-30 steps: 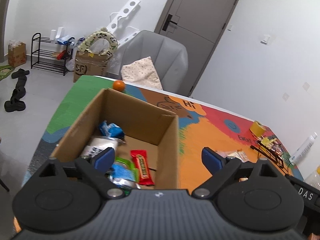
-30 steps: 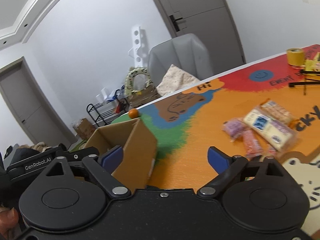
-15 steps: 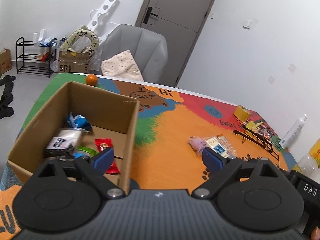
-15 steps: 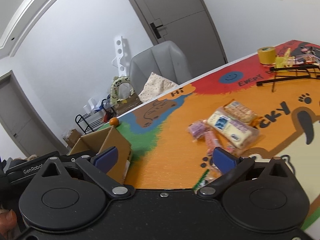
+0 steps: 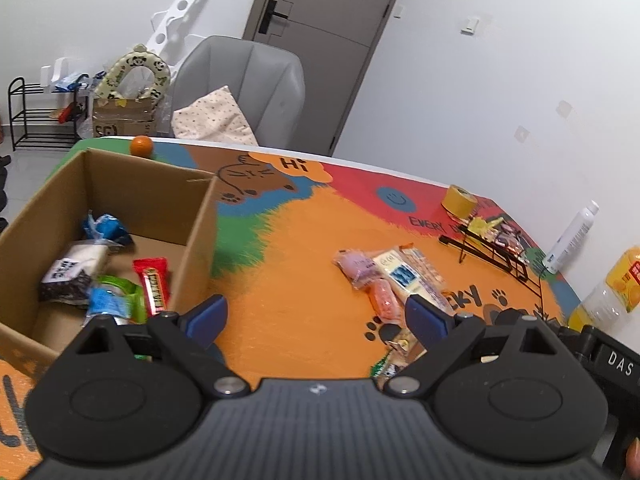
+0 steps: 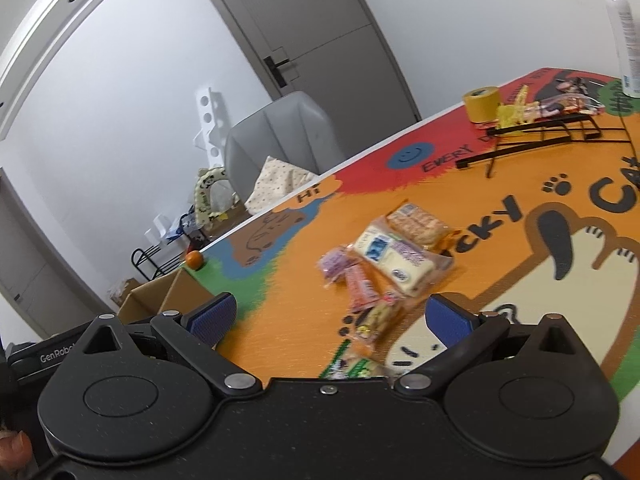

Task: Organize snacks
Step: 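Move both tools back over the snack pile toward the green milk snack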

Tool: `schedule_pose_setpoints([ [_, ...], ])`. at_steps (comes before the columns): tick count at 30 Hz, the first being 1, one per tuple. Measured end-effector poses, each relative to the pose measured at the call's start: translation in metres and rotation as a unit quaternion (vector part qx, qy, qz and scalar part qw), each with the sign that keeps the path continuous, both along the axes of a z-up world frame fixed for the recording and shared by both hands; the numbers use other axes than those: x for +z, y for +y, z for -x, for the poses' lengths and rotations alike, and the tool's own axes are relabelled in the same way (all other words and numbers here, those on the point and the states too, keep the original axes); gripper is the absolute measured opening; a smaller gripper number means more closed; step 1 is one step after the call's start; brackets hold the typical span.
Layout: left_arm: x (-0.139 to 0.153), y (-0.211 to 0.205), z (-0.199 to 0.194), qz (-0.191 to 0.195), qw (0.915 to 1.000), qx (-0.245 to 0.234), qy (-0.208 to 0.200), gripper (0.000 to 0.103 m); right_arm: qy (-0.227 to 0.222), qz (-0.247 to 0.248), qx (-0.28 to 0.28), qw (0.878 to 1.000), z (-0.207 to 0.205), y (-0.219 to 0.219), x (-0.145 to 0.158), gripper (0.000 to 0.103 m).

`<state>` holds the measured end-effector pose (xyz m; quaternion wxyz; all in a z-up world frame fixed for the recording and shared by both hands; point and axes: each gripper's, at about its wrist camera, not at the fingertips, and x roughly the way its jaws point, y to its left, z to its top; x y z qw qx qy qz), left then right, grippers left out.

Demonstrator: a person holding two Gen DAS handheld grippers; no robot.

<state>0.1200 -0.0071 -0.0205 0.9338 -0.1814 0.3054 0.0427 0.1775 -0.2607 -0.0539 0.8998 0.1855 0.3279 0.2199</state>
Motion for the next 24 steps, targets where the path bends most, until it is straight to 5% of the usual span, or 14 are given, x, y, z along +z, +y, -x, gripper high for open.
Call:
schedule_pose_setpoints([
  [24, -0.040, -0.065, -0.028, -0.001, 0.9974, -0.054, 0.048, 0.095, 0.037, -0.003, -0.028, 0.999, -0.005, -0.045, -0.034, 0.103],
])
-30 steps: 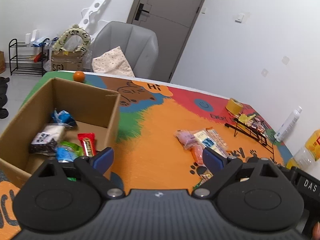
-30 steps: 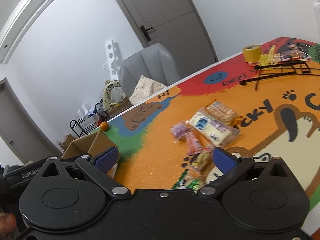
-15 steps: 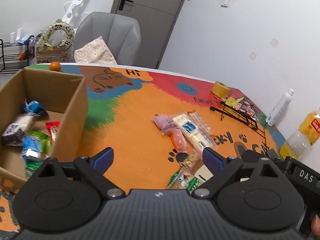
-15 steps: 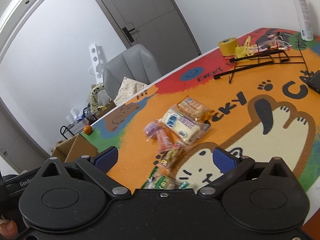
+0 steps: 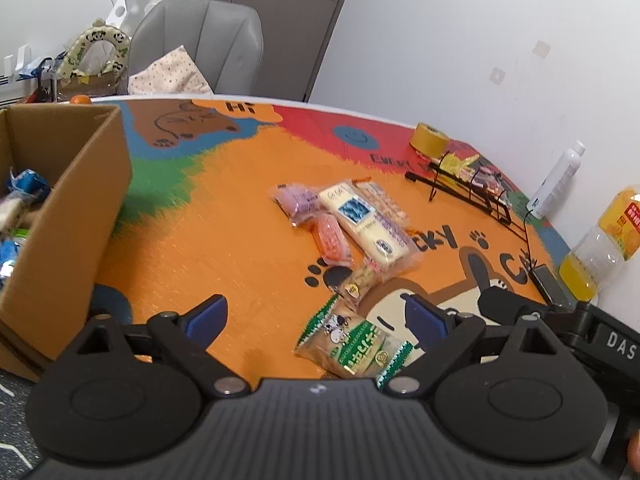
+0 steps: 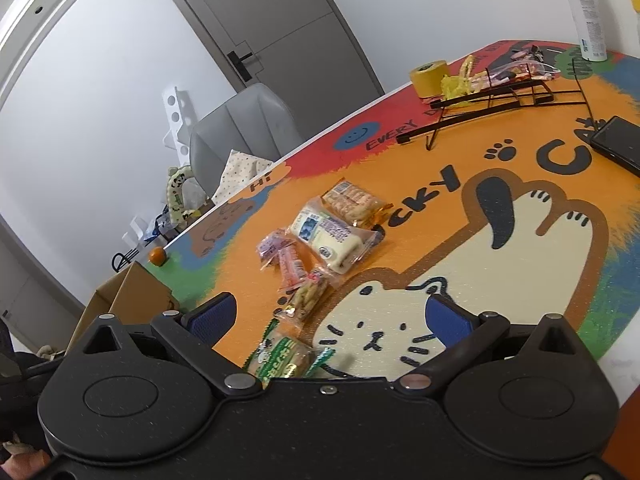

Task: Organize snacks
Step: 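Move both tools back over the snack pile toward the green milk snack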

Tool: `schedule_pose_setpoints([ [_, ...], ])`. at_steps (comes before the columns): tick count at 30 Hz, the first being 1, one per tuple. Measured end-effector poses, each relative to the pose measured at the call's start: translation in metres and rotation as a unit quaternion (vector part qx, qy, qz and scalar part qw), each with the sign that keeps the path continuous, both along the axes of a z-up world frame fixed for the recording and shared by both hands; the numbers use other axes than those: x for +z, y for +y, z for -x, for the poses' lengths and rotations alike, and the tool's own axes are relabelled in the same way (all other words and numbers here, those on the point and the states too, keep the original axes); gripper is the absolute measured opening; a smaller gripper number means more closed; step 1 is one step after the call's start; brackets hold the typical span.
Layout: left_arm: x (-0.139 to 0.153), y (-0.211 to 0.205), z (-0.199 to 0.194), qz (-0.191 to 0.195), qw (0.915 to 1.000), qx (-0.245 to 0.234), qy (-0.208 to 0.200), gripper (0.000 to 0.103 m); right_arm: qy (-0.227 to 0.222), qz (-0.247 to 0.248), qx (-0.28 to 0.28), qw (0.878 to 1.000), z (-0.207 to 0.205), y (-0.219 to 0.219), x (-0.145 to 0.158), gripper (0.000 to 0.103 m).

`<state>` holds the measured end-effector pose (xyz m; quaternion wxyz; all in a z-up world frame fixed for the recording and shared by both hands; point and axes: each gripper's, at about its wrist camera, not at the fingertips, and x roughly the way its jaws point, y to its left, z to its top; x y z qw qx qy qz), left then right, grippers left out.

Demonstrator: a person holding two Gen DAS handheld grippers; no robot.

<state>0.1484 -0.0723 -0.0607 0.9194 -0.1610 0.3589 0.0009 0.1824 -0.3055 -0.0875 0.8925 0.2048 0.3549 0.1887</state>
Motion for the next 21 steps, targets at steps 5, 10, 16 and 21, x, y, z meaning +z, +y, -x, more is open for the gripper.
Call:
schedule_pose_setpoints([
  [5, -0.007, -0.016, -0.004, -0.011, 0.9997, -0.019, 0.011, 0.095, 0.009, -0.007, -0.008, 1.000, -0.004, -0.009, -0.007, 0.103],
  [10, -0.017, -0.031, -0.009, -0.017, 0.9986, -0.045, 0.021, 0.095, 0.016, -0.010, -0.002, 1.000, -0.006, -0.011, -0.014, 0.103],
  [16, -0.034, -0.038, -0.021, -0.011, 0.9975, -0.051, 0.047, 0.095, 0.026, -0.011, -0.005, 1.000, -0.011, -0.017, -0.024, 0.103],
  [21, -0.042, -0.042, -0.027, -0.012, 0.9964, -0.062, 0.056, 0.095, 0.035, -0.011, -0.004, 0.999, -0.015, -0.016, -0.031, 0.103],
])
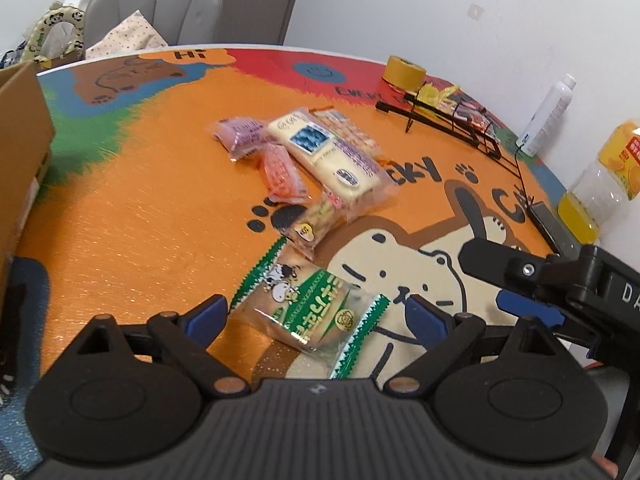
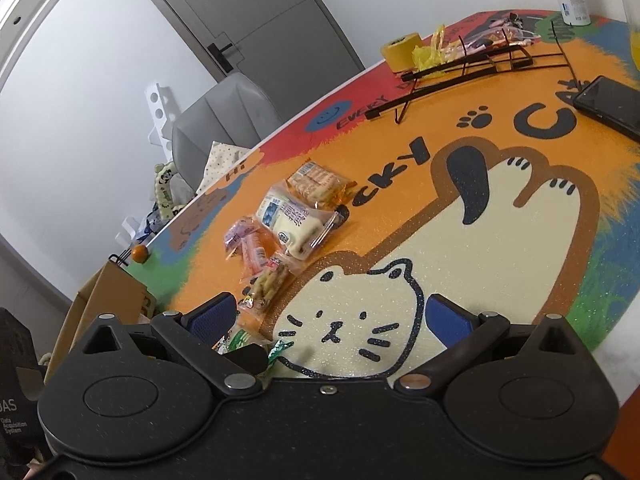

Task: Organize snacks
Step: 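Move both tools back over the snack pile toward the green milk snack, then grasp the green-white milk snack with left tool while right tool grasps small wrapped bar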

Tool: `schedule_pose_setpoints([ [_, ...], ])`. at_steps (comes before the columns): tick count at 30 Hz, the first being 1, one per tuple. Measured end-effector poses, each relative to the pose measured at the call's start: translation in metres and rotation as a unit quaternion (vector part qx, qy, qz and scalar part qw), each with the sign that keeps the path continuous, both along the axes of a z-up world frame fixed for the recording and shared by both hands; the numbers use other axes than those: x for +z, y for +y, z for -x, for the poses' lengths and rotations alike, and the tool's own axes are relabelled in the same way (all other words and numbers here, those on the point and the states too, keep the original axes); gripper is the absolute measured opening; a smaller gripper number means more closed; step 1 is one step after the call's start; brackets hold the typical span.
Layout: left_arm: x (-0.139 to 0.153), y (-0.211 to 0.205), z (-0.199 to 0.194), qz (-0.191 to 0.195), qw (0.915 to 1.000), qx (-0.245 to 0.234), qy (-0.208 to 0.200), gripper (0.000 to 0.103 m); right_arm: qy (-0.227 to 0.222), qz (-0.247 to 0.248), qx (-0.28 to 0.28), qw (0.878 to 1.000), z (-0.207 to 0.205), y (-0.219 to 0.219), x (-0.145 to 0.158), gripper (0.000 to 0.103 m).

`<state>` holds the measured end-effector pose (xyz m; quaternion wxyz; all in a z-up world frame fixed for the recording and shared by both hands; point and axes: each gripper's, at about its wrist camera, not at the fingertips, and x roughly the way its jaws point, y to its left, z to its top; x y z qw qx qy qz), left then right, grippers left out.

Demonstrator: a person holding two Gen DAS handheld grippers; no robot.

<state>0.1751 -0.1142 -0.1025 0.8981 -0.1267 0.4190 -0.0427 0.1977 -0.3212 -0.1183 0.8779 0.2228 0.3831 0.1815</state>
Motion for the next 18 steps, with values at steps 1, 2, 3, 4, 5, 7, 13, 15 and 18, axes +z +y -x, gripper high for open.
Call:
schedule_pose_setpoints([
  [1, -0.001, -0.001, -0.001, -0.003, 1.0000, -0.001, 0.000, 0.095, 0.001, 0.000, 0.002, 1.000, 0.000, 0.001, -0.001, 0.103],
  [2, -0.002, -0.002, -0.003, -0.005, 1.0000, -0.002, 0.000, 0.095, 0.002, -0.002, 0.005, 1.000, -0.001, 0.002, -0.002, 0.103],
  [3, -0.003, -0.002, -0.004, -0.008, 1.0000, -0.005, 0.000, 0.095, 0.004, -0.005, 0.008, 1.000, -0.002, 0.003, -0.002, 0.103],
  [4, -0.005, -0.002, -0.006, -0.016, 0.9999, -0.006, 0.003, 0.095, 0.005, -0.007, 0.011, 1.000, -0.002, 0.004, -0.002, 0.103],
  [5, -0.006, -0.003, -0.008, -0.027, 0.9996, -0.003, 0.005, 0.095, 0.004, -0.007, 0.013, 1.000, -0.002, 0.004, -0.002, 0.103],
  [7, -0.008, -0.001, -0.009, -0.038, 0.9992, 0.003, 0.005, 0.095, 0.003, -0.005, 0.014, 1.000, -0.003, 0.006, -0.001, 0.103],
  [13, -0.010, -0.001, -0.011, -0.036, 0.9993, -0.008, -0.003, 0.095, 0.010, -0.004, 0.017, 1.000, -0.006, 0.010, -0.007, 0.103],
  [15, -0.010, -0.004, -0.012, -0.043, 0.9989, -0.016, -0.006, 0.095, 0.013, -0.003, 0.017, 1.000, -0.006, 0.011, -0.008, 0.103],
  [18, -0.011, -0.010, -0.011, -0.054, 0.9979, -0.035, -0.011, 0.095, 0.014, -0.003, 0.013, 1.000, -0.008, 0.010, -0.009, 0.103],
])
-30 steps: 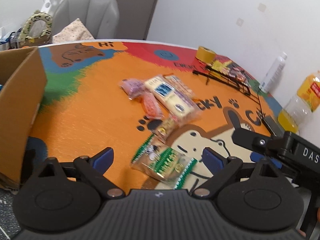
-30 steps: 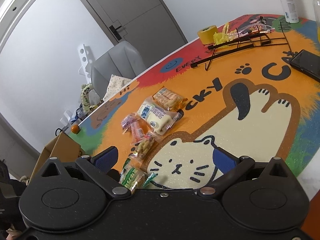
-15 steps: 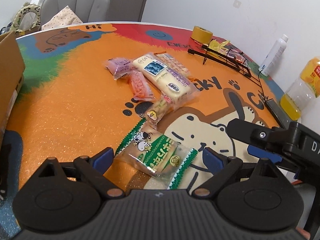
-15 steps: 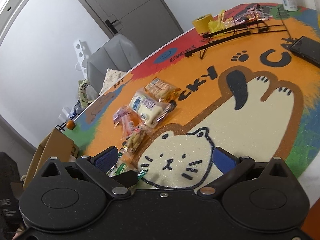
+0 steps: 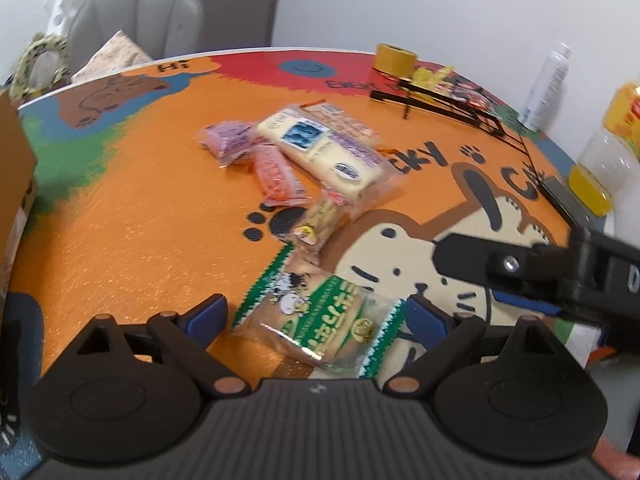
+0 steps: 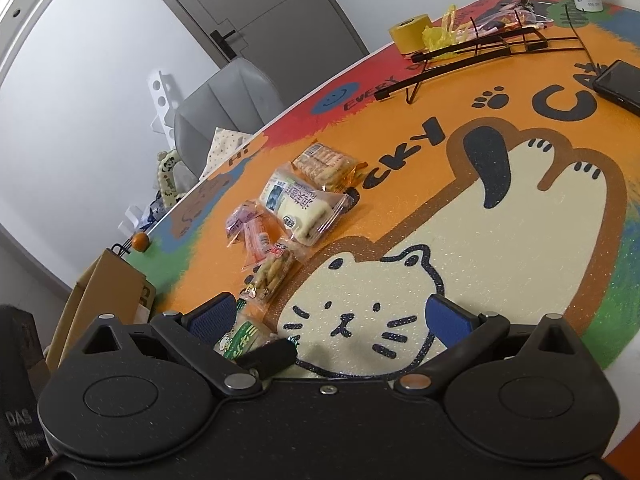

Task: Organize snacks
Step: 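Grasp the green-white milk snack with left tool while right tool grasps small wrapped bar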

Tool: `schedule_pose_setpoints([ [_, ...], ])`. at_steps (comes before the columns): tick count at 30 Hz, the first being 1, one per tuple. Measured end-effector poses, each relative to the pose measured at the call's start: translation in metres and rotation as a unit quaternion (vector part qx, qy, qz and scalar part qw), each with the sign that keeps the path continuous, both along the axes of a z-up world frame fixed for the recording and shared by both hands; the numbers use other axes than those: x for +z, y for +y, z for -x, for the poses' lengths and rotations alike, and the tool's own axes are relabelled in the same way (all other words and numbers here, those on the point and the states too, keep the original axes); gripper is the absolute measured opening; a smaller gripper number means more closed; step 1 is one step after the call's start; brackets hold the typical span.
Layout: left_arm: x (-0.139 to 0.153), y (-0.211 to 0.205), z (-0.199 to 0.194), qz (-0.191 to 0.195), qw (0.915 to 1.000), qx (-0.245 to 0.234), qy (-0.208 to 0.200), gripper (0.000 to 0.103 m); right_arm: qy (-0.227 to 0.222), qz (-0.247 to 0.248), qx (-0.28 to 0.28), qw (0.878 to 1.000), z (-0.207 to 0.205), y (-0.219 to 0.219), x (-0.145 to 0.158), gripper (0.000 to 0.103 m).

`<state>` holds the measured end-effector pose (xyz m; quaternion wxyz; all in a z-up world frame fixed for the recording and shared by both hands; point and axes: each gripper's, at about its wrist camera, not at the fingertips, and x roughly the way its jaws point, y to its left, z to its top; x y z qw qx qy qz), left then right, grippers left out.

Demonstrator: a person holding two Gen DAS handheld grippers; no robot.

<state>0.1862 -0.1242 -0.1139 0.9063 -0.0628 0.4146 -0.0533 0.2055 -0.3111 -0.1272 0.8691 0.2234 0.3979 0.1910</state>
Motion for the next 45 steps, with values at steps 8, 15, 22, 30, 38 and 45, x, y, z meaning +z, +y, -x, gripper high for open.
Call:
schedule_pose_setpoints([
  [8, -0.005, -0.004, -0.005, -0.059, 0.9982, 0.004, -0.008, 0.092, 0.005, 0.005, -0.001, 1.000, -0.004, 0.005, -0.005, 0.103],
  [15, 0.000, 0.019, -0.005, -0.042, 0.9985, 0.029, -0.019, 0.066, 0.004, 0.007, 0.008, 1.000, -0.007, 0.017, -0.004, 0.103],
  [22, 0.011, 0.047, -0.002, -0.009, 0.9975, 0.062, -0.034, 0.051, 0.000, 0.012, 0.018, 1.000, -0.012, 0.037, -0.003, 0.102],
  [30, 0.018, 0.074, -0.002, 0.013, 0.9944, 0.092, -0.049, 0.051, -0.003, 0.028, 0.022, 0.999, -0.024, 0.056, 0.001, 0.085],
  [38, 0.020, 0.094, -0.004, 0.030, 0.9921, 0.110, -0.052, 0.051, -0.010, 0.047, 0.022, 0.999, -0.038, 0.075, 0.007, 0.071],
  [45, 0.020, 0.100, -0.006, 0.043, 0.9906, 0.116, -0.057, 0.051, -0.017, 0.087, 0.018, 0.996, -0.044, 0.095, 0.008, 0.064],
])
